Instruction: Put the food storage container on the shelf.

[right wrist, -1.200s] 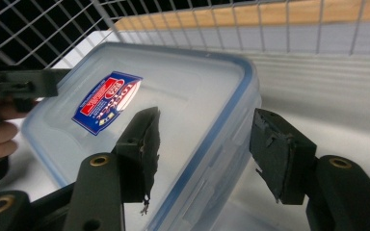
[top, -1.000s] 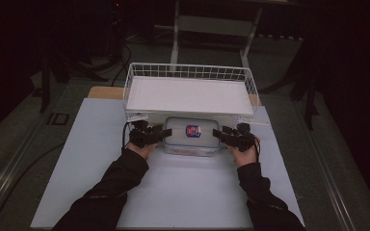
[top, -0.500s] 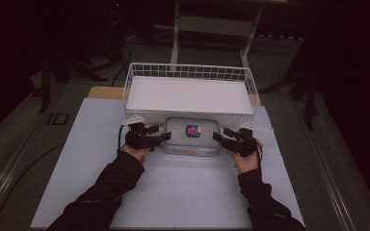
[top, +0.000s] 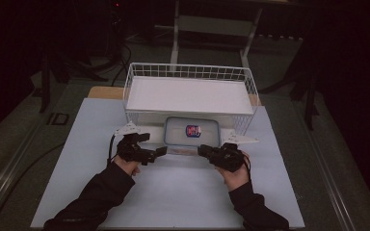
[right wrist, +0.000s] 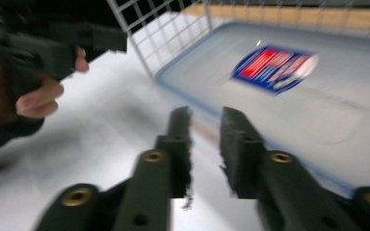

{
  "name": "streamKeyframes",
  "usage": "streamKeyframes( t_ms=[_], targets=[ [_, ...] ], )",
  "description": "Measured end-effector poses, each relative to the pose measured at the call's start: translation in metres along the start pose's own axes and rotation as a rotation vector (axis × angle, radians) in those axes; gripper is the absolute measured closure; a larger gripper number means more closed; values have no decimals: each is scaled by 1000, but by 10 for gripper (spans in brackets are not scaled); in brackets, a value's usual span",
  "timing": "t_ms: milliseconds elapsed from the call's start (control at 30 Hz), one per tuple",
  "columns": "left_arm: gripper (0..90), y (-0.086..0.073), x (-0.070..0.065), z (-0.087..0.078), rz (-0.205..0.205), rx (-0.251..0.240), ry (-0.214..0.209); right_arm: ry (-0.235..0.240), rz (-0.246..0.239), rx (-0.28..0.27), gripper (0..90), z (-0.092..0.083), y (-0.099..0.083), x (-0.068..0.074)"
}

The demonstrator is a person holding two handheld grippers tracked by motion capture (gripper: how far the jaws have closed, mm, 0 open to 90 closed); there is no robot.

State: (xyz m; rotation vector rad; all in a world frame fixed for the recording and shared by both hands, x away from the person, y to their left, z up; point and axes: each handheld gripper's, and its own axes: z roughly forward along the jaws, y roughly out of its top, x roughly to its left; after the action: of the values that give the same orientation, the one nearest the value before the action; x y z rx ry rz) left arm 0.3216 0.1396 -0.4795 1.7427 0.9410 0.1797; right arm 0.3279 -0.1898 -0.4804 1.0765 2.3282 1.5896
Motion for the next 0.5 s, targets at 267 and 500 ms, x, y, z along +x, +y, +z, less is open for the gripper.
streamKeyframes(
  t_ms=[267,500],
  targets=[
    [0,-26,-14,-9,40,24,-10,1,-15,99,897,26,-11,3],
    [0,-35,-16,-9,57,20,-7,-27,-14,106,899,40,-7,-5]
  ],
)
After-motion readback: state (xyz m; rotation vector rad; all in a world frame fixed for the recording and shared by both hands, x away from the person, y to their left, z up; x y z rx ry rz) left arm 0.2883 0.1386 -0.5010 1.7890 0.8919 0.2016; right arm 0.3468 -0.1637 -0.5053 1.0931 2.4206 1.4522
